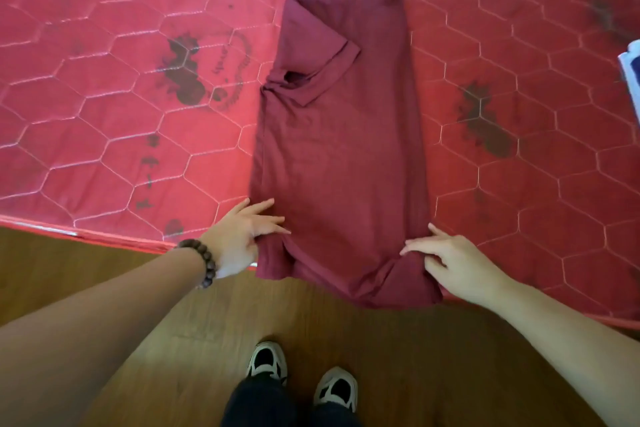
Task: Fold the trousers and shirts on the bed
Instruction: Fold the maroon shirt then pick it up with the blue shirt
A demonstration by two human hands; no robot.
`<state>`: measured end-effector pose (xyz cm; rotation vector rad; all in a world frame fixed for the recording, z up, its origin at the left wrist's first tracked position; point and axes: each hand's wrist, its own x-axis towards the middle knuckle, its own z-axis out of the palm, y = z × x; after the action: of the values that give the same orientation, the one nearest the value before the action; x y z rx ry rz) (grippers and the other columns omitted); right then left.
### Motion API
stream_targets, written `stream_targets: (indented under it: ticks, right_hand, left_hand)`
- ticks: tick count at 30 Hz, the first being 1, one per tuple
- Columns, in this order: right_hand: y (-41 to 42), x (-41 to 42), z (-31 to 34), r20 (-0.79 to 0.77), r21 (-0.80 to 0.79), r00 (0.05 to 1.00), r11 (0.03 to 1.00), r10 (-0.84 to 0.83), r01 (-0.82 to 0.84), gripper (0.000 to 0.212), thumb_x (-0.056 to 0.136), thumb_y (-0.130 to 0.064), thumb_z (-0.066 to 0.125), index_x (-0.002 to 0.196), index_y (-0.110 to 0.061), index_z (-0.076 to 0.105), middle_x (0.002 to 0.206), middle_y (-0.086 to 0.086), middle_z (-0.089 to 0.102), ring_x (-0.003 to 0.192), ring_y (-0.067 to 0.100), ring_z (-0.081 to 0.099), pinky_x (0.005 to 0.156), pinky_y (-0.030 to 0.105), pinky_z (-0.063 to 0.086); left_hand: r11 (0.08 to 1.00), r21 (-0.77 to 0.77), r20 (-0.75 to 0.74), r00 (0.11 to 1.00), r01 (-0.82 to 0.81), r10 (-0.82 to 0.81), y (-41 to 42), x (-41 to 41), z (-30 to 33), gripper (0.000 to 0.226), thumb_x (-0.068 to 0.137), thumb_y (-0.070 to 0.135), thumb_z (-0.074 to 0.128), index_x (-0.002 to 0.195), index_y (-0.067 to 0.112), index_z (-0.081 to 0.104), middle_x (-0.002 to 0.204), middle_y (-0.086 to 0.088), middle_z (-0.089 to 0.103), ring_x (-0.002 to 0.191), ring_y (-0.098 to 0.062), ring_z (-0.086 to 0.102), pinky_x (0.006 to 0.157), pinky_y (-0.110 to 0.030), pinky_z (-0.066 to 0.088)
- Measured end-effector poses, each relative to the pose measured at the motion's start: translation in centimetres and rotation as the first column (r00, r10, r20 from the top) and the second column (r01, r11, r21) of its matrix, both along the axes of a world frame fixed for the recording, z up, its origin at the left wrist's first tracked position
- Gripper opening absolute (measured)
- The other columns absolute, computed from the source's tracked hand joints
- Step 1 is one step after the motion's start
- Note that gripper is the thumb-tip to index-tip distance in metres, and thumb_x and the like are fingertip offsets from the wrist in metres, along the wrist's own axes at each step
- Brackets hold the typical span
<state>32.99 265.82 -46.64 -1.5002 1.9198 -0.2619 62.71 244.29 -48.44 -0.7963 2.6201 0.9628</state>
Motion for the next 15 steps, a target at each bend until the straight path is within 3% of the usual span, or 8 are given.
stream_targets:
  ticks: [1,3,5,8,10,11,12,15]
  right_hand:
    - [-1.3,-0.3,1.0,0.057,0.026,0.997,0.999,-0.044,0.042,0.038,0.089,0.003,0.051,0.106,-0.022,0.073,0.096,-0.002,0.074,0.093,0.009,0.067,0.115,0.012,0.015]
    - [-4.4,-1.6,2.8,0.151,0.076,0.979,0.989,-0.134,0.123,0.031,0.090,-0.002,0.052,0.097,-0.021,0.075,0.091,-0.008,0.074,0.090,0.005,0.066,0.103,0.008,0.033]
    - [-8.3,-3.3,4.1,0.315,0.126,0.905,0.958,-0.285,0.258,0.025,0.093,-0.006,0.053,0.085,-0.016,0.075,0.084,-0.006,0.073,0.079,0.005,0.065,0.077,0.019,0.048]
    - [-14.5,-5.7,3.4,0.593,0.277,0.525,0.767,-0.611,0.579,0.032,0.094,-0.005,0.051,0.073,-0.009,0.075,0.072,0.005,0.070,0.063,0.013,0.066,0.057,0.022,0.051]
    - [-18.2,-7.1,1.1,0.569,0.414,0.302,0.584,-0.765,0.698,0.023,0.093,-0.015,0.056,0.080,-0.010,0.075,0.084,0.010,0.072,0.073,0.020,0.070,0.068,0.030,0.057]
    - [-19.4,-7.4,-0.1,0.515,0.467,0.247,0.510,-0.821,0.722,0.020,0.091,-0.026,0.060,0.096,-0.010,0.072,0.098,0.011,0.071,0.087,0.025,0.069,0.082,0.038,0.056]
    - [-20.0,-7.7,-1.5,0.444,0.504,0.230,0.453,-0.866,0.735,0.036,0.089,-0.037,0.064,0.112,-0.010,0.067,0.110,0.010,0.068,0.100,0.028,0.065,0.094,0.043,0.051]
    - [-19.6,-7.7,-4.0,0.334,0.508,0.223,0.374,-0.916,0.776,0.065,0.080,-0.052,0.069,0.127,-0.009,0.056,0.120,0.009,0.063,0.110,0.030,0.060,0.102,0.047,0.044]
  left_hand:
    - [0.988,0.109,-0.031,0.993,-0.112,0.116,-0.8,-0.7,1.0,0.066,0.076,-0.013,0.044,0.128,0.024,0.059,0.145,0.012,0.038,0.143,-0.005,0.011,0.119,-0.027,0.002]
    - [0.860,0.426,-0.078,0.936,-0.280,0.344,-3.1,-2.3,3.2,0.049,0.083,-0.017,0.047,0.114,0.015,0.068,0.132,0.004,0.053,0.127,-0.003,0.038,0.110,-0.019,0.026]
    - [0.678,0.662,-0.110,0.854,-0.318,0.508,-6.4,-4.4,4.9,0.032,0.087,-0.012,0.052,0.087,0.010,0.075,0.091,0.002,0.073,0.087,-0.003,0.064,0.083,-0.017,0.050]
    - [0.471,0.739,-0.075,0.636,-0.482,0.768,-12.1,-7.9,3.9,0.041,0.090,-0.003,0.051,0.062,0.014,0.076,0.065,0.003,0.070,0.058,-0.008,0.064,0.061,-0.022,0.054]
    - [0.268,0.794,0.027,0.472,-0.545,0.881,-15.1,-10.3,1.5,0.031,0.091,0.009,0.056,0.068,0.011,0.076,0.071,-0.003,0.073,0.062,-0.013,0.068,0.063,-0.028,0.056]
    - [0.164,0.802,0.116,0.418,-0.575,0.901,-15.9,-11.0,0.1,0.021,0.090,0.017,0.060,0.077,0.009,0.075,0.080,-0.007,0.074,0.070,-0.017,0.070,0.067,-0.032,0.057]
    - [0.080,0.787,0.209,0.386,-0.612,0.898,-16.4,-11.5,-1.2,0.019,0.088,0.025,0.065,0.089,0.007,0.073,0.090,-0.011,0.073,0.079,-0.022,0.071,0.071,-0.039,0.059]
    - [0.054,0.670,0.328,0.360,-0.740,0.874,-16.2,-10.8,-3.6,0.041,0.079,0.039,0.074,0.102,0.005,0.070,0.104,-0.019,0.070,0.100,-0.039,0.065,0.088,-0.061,0.050]
